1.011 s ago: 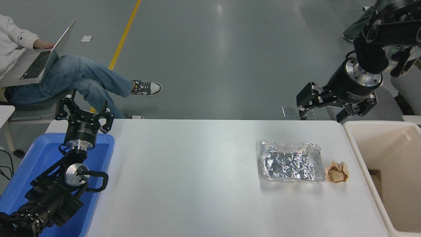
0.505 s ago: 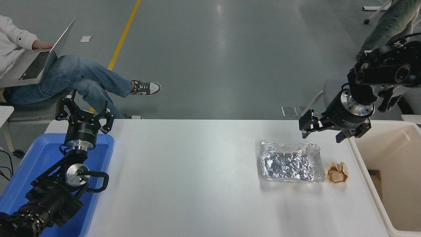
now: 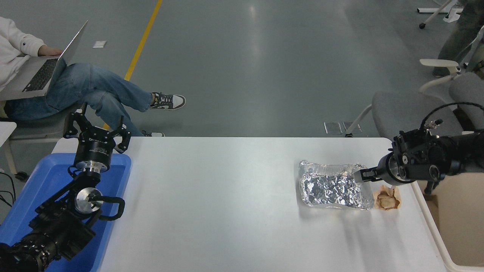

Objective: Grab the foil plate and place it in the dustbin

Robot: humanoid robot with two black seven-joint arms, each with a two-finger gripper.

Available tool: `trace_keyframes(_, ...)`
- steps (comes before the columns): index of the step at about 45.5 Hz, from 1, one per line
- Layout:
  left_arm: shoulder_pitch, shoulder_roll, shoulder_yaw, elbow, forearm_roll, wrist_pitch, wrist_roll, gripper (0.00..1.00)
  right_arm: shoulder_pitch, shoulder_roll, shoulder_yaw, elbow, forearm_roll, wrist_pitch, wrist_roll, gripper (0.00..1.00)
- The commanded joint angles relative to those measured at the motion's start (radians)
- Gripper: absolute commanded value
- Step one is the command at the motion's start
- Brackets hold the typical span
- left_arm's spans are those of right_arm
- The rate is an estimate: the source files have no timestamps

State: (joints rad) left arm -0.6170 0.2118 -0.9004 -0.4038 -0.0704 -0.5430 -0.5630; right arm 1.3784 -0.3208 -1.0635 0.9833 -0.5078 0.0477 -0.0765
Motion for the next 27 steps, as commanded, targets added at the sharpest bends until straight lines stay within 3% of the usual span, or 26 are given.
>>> trace_keyframes(1,0.0,0.0,0.0,0.0,0.0,0.0,0.0,0.99,-0.156,0.025,0.065,-0.142,-0.014,-0.077,0.0,0.87)
trace_keyframes(23,-0.001,0.0,0.0,0.0,0.0,0.0,0.0,0.99,-0.32,0.109,0.099,-0.347,-0.003,-0.101,0.0,0.86)
trace_keyframes(27,0.0,0.0,0.0,0.0,0.0,0.0,0.0,0.99,-0.335,0.111,0.099,-0.354,0.017,-0.103,0.0,0.76)
